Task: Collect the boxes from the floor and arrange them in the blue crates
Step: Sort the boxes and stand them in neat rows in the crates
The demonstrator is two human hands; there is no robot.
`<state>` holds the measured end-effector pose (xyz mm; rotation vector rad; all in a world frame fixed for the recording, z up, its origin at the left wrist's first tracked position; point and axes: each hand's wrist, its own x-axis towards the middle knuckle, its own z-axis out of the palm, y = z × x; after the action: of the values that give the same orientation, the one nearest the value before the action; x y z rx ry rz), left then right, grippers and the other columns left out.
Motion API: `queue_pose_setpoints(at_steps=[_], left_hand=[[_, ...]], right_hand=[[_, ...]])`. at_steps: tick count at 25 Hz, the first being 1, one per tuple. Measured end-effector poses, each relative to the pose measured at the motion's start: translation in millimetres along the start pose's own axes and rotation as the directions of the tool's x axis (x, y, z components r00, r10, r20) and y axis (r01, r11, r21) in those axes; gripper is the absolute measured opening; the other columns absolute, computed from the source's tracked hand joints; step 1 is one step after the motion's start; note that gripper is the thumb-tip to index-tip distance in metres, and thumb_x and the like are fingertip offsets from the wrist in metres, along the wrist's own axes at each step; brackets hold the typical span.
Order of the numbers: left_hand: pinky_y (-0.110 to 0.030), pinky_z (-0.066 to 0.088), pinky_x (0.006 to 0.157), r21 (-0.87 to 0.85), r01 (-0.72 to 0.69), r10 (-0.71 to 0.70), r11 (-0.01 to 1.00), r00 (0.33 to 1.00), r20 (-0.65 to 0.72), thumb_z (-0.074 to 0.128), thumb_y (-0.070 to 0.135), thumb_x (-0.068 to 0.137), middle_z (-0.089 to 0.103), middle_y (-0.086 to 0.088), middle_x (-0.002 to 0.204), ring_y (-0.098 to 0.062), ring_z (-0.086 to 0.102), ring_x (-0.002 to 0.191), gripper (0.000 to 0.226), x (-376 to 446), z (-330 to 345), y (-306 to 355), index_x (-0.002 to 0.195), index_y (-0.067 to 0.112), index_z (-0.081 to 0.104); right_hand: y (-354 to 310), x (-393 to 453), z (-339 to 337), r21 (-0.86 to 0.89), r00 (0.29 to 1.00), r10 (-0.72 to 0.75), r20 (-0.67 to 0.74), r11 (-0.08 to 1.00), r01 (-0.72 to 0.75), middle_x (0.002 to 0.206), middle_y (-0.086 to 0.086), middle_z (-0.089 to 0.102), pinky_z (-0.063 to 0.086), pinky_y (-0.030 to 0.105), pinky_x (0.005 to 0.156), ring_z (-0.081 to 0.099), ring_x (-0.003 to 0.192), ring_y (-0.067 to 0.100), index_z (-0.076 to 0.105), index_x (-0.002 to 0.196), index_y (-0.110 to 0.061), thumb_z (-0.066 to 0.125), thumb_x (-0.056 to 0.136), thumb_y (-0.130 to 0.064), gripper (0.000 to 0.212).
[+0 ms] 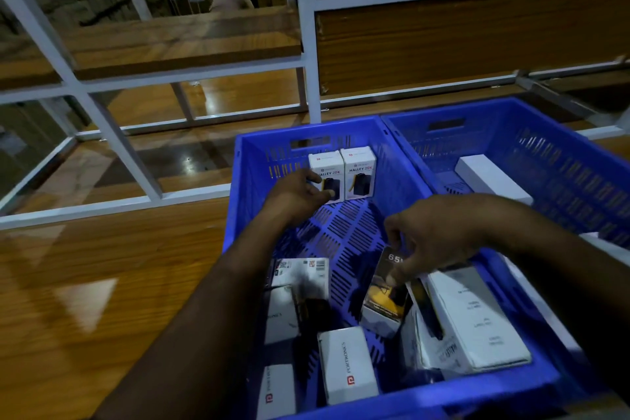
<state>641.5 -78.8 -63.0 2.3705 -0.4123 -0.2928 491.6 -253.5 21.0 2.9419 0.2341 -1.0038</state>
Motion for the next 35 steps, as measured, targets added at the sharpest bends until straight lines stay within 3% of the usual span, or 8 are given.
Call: queue_pose_setpoints(at_steps=[5,7,13,19,22,26,30,35], left_hand=[[-0.04,0.051,0.082,-0.042,-0.014,0.015,0.999,0.999,0.03,0.068,0.039,0.093,0.062,0.001,0.092,-0.022,0.062,0.093,0.046,-8.2,-1.7,3.8,0.13,0.015,0.056],[-0.045,0.053,0.085,-0.068,-0.006,0.009,0.998,0.999,0.049,0.067,0.039,0.094,0.064,-0.009,0.101,-0.028,0.064,0.1,0.044,-10.6,-2.3,5.1,0.13,0.016,0.056],[-0.047,0.053,0.088,-0.092,-0.003,0.009,0.996,0.998,0.067,0.067,0.037,0.095,0.06,-0.009,0.098,-0.028,0.063,0.098,0.043,-11.1,-3.0,8.3,0.13,0.016,0.056],[-0.047,0.053,0.088,-0.087,0.005,0.0,0.996,0.998,0.058,0.065,0.039,0.096,0.065,-0.01,0.103,-0.03,0.065,0.104,0.04,-9.7,-3.9,7.7,0.128,0.017,0.057],[-0.046,0.055,0.09,-0.11,-0.05,0.05,0.993,0.999,-0.005,0.051,0.049,0.1,0.07,-0.007,0.102,-0.027,0.067,0.098,0.042,-8.4,-5.7,7.5,0.114,0.012,0.065],[-0.038,0.057,0.083,-0.516,0.015,0.03,0.857,0.996,0.079,0.025,0.061,0.102,0.077,-0.009,0.104,-0.023,0.074,0.091,0.06,-16.3,-5.3,19.1,0.11,0.024,0.07],[-0.042,0.054,0.087,-0.659,0.098,0.022,0.746,0.985,0.171,0.034,0.069,0.096,0.076,-0.013,0.11,-0.035,0.072,0.101,0.062,-11.1,-7.8,15.4,0.115,0.023,0.071],[-0.037,0.053,0.08,-0.626,0.062,0.081,0.778,0.977,0.197,0.055,0.05,0.098,0.077,-0.011,0.106,-0.027,0.072,0.093,0.046,-7.3,-2.3,11.0,0.122,0.013,0.065]], right_hand=[[-8.6,-12.9,11.1,-0.055,0.999,-0.049,0.008,0.997,0.049,0.104,-0.006,0.065,0.043,0.028,0.067,0.06,0.093,0.017,0.058,0.109,-0.023,0.058,0.084,-0.068,0.052],[-6.1,-20.4,13.2,-0.014,0.997,-0.073,-0.004,0.997,0.073,0.098,-0.014,0.053,0.04,0.024,0.064,0.053,0.087,0.011,0.046,0.104,-0.029,0.062,0.085,-0.063,0.042],[6.7,-21.7,19.5,0.18,0.988,-0.138,-0.064,0.973,0.148,0.11,-0.012,0.043,0.051,0.037,0.08,0.056,0.096,0.018,0.044,0.105,-0.034,0.072,0.084,-0.048,0.038],[10.8,-9.4,5.4,0.536,0.989,-0.096,-0.113,0.832,0.143,0.114,-0.003,0.056,0.049,0.027,0.058,0.056,0.065,0.013,0.051,0.107,-0.03,0.085,0.076,-0.025,0.046],[14.6,14.1,-17.5,0.702,0.945,-0.009,-0.326,0.667,0.249,0.111,0.002,0.064,0.061,0.038,0.077,0.069,0.09,0.021,0.057,0.105,-0.02,0.085,0.073,-0.015,0.043],[14.9,67.2,-36.0,0.839,0.841,0.151,-0.52,0.273,0.47,0.104,0.006,0.071,0.06,0.045,0.081,0.071,0.093,0.028,0.063,0.101,-0.014,0.085,0.07,-0.006,0.039],[11.8,110.4,-23.7,0.804,0.787,0.292,-0.543,-0.091,0.588,0.102,0.007,0.071,0.057,0.041,0.074,0.069,0.083,0.026,0.063,0.107,-0.016,0.079,0.077,-0.016,0.033],[11.1,127.3,-7.0,0.815,0.845,0.307,-0.438,-0.262,0.518,0.11,0.015,0.073,0.056,0.045,0.088,0.069,0.097,0.033,0.064,0.122,-0.009,0.063,0.093,-0.037,0.04]])
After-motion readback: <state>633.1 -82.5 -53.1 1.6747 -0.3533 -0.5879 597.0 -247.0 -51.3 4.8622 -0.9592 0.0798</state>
